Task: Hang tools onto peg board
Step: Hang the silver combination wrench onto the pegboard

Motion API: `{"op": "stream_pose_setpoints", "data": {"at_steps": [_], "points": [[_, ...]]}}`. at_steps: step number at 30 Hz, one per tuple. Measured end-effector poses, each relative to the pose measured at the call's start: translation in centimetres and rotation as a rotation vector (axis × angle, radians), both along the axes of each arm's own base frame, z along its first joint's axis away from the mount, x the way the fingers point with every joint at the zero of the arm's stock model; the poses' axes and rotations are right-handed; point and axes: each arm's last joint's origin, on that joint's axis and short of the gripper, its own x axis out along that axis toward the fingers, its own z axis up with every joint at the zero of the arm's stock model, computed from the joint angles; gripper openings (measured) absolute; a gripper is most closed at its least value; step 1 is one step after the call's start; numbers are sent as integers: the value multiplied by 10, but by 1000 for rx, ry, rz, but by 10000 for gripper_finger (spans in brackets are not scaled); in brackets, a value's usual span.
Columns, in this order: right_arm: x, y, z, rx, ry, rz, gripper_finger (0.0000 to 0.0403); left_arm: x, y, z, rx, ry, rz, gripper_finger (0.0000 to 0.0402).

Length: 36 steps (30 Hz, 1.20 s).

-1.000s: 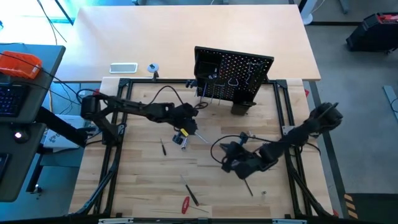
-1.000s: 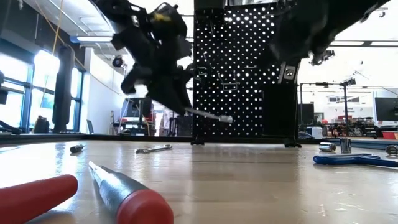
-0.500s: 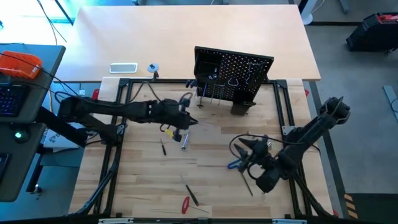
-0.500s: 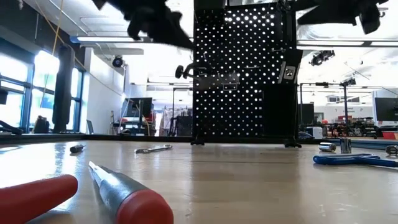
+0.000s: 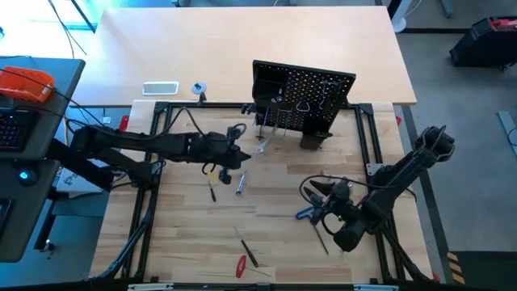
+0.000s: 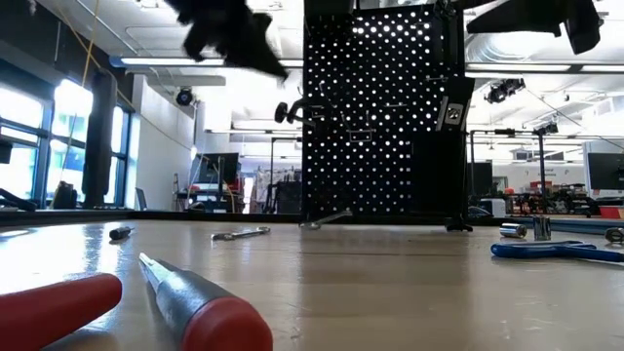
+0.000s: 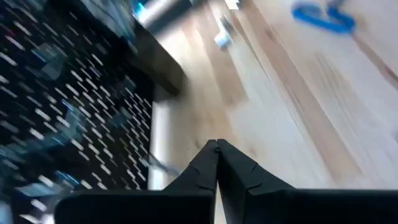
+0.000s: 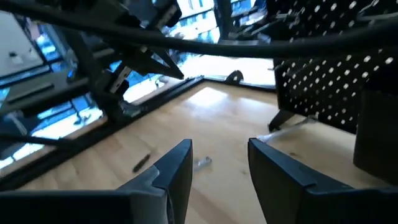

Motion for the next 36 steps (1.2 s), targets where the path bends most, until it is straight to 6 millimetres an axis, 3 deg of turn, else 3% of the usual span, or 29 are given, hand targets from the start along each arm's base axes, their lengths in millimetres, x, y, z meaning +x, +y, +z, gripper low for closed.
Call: {"op": "stream_pose_setpoints", "data": {"at_steps": [6,13,16,23,28,31,36], "points": [[10,-2,-13,-21,81,3,149,-10,10,-34,-57,72,65,1],[34,-14,-36,-2,162,-49,149,-10,35,-66,-237,-219,183,0],[48,-19,-47,-1,175,-70,149,-4,46,-86,-291,-230,235,8],[75,-28,-71,4,237,-67,149,19,62,-138,-353,-197,328,94],[81,-36,-80,12,246,-105,149,41,74,-159,-399,-177,431,170],[82,-38,-80,6,252,-111,149,52,81,-164,-405,-184,509,195],[82,-39,-81,-4,262,-108,149,68,93,-163,-359,-202,618,201]]}}
